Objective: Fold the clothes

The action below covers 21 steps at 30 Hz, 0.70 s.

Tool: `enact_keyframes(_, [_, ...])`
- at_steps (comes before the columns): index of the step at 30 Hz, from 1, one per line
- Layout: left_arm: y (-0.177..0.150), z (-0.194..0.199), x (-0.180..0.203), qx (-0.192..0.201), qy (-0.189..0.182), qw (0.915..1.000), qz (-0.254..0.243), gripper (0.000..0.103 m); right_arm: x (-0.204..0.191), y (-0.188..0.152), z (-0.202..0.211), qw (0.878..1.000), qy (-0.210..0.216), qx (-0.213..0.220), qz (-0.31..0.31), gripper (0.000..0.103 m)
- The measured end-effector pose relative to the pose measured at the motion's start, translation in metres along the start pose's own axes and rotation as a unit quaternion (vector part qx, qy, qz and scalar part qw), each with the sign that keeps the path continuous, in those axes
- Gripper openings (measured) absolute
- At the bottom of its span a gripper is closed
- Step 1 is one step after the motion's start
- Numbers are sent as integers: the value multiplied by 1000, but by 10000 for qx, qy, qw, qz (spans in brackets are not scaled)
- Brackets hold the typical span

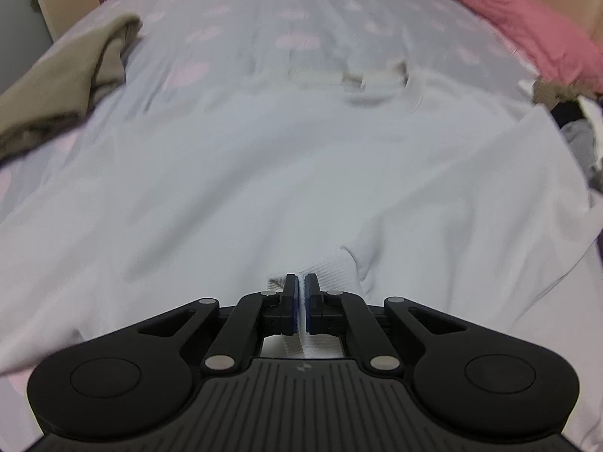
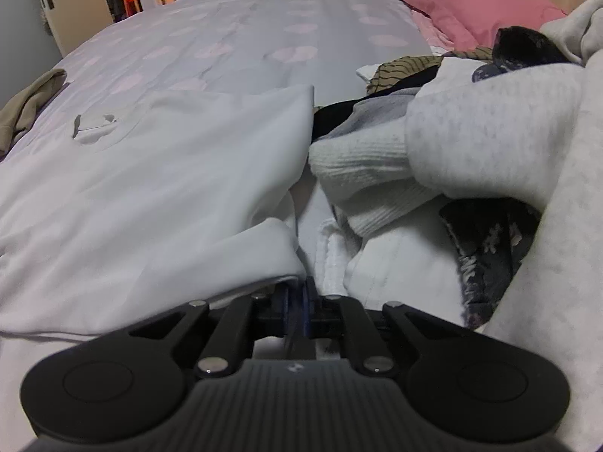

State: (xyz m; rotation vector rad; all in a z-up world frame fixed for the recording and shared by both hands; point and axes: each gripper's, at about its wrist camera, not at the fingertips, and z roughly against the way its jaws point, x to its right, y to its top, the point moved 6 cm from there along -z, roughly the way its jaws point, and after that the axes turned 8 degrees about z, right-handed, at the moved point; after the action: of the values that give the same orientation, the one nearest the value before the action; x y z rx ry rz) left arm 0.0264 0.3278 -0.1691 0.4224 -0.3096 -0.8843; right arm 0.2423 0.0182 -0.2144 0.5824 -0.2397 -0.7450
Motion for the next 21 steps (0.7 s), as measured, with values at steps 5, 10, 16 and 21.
enact_keyframes(5, [60,41,3,545,-284,9977,271,1,1,2,6,10000,-80,5,23,7])
enact_keyframes(10, [119,82,-11,1167,-143,9918,501,1,-2,1,12,10000,-29,-8,26,5])
enact_keyframes(16, [113,38,-52,497,708,9959,266,1,-16,-2,11,9994,153,-91,286,5])
enact_keyframes(21, [86,-12,-82,47,797,9954,531,1,-22,-3,11,9980,414,-280,389,5])
